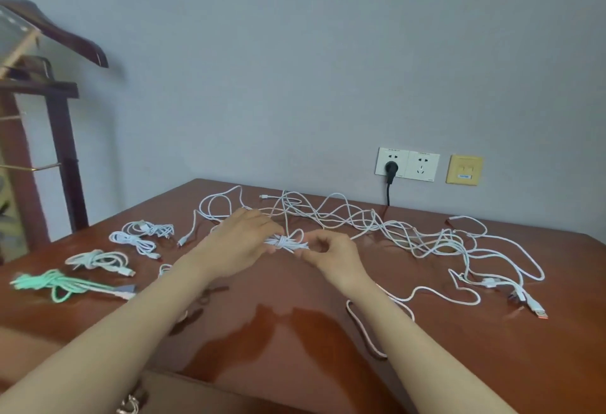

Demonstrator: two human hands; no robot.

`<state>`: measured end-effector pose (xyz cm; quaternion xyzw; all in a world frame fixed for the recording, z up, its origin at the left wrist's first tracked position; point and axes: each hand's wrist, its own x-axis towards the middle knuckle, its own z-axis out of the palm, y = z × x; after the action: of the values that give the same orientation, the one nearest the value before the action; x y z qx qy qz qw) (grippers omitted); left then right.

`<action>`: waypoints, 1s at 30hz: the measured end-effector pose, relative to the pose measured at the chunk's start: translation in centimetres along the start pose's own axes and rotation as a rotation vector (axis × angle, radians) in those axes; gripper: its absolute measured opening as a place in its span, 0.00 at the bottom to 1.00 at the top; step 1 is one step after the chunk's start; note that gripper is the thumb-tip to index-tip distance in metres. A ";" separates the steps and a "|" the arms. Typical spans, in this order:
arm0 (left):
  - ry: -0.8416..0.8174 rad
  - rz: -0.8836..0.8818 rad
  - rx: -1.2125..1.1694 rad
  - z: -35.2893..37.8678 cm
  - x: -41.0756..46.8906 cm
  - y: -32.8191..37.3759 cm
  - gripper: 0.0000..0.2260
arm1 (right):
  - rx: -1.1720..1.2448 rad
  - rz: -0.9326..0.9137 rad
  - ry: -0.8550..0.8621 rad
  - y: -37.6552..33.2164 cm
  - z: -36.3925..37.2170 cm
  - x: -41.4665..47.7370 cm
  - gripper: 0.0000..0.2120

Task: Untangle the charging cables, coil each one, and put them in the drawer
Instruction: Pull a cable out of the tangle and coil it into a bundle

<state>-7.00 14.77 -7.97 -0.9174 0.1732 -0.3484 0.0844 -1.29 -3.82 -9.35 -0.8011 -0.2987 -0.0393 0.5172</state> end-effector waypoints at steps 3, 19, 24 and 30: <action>-0.134 -0.044 -0.010 -1.1 -1.8 -2.3 0.16 | -0.006 -0.008 -0.071 -1.2 2.7 -0.2 0.09; -0.470 -0.432 -0.037 -1.0 -7.1 -5.1 0.14 | -0.280 -0.076 -0.258 -2.1 11.0 0.0 0.07; -0.574 -0.521 -0.111 -0.8 -7.2 -5.8 0.16 | -0.306 -0.120 -0.315 -2.1 11.0 0.2 0.08; -0.665 -0.483 -0.096 -1.9 -6.0 -5.3 0.20 | -0.338 -0.125 -0.390 -1.8 9.0 0.9 0.19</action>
<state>-11.04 21.89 -8.75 -0.9971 -0.0678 -0.0342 0.0089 -3.71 4.79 -11.71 -0.8485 -0.4308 0.0346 0.3054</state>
